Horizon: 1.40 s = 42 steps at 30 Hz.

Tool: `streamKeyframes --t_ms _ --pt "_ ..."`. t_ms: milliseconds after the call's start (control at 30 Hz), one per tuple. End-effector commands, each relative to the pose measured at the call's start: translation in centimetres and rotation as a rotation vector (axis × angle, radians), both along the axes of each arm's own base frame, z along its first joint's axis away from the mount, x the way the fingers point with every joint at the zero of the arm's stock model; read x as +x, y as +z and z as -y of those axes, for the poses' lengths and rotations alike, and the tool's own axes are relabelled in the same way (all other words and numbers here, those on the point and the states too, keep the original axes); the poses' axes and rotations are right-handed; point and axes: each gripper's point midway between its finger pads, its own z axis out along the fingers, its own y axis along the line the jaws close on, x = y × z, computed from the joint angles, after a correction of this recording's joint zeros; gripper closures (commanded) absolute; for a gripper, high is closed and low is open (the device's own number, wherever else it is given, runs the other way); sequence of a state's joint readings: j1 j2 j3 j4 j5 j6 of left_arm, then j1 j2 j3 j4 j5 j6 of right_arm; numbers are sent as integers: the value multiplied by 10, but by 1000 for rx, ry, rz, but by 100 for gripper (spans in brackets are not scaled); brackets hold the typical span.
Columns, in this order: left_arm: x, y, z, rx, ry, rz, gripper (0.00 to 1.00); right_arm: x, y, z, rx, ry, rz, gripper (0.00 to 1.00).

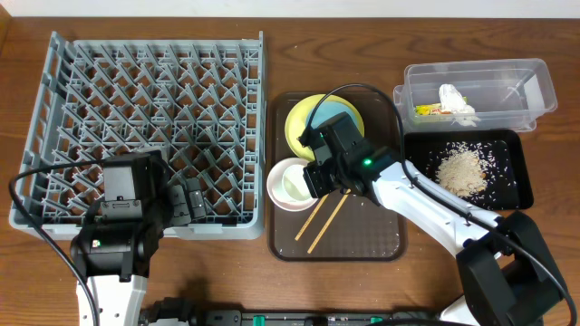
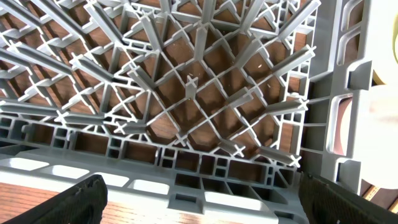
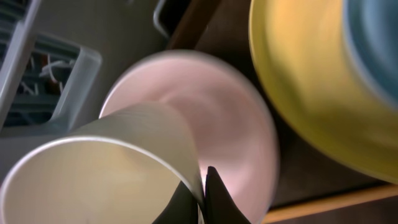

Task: Sort waste into correct bins and load items into the dishwasher rack

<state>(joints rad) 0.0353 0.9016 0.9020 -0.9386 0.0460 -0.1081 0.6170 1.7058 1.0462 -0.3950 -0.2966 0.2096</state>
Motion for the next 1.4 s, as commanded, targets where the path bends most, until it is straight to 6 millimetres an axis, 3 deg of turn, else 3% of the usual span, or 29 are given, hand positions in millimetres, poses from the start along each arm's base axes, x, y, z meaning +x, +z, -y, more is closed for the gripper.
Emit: streamKeyframes --t_ms 0,133,267,333,533,767,967,1200,1367 --pt "2 6 1 -3 5 15 0 14 16 2 22 -37 35 99" --pt "4 8 12 -57 -29 25 0 41 54 20 74 -114 102 99" --pt "15 19 46 -236 -124 82 0 62 93 50 180 -212 132 99" --pt "21 27 63 -338 -167 108 0 64 104 56 252 -209 110 99" --pt "41 51 119 -705 -323 123 0 38 138 46 546 -2 -12 99" --pt "61 79 164 -1064 -520 92 0 2 183 18 777 286 -10 99" --pt "68 93 199 -1218 -651 31 0 -6 195 7 818 362 12 99" --pt "55 110 239 -1275 -784 -5 0 -7 203 3 840 404 55 99" --pt "46 120 254 -1298 -827 -19 9 0 203 3 823 388 94 99"
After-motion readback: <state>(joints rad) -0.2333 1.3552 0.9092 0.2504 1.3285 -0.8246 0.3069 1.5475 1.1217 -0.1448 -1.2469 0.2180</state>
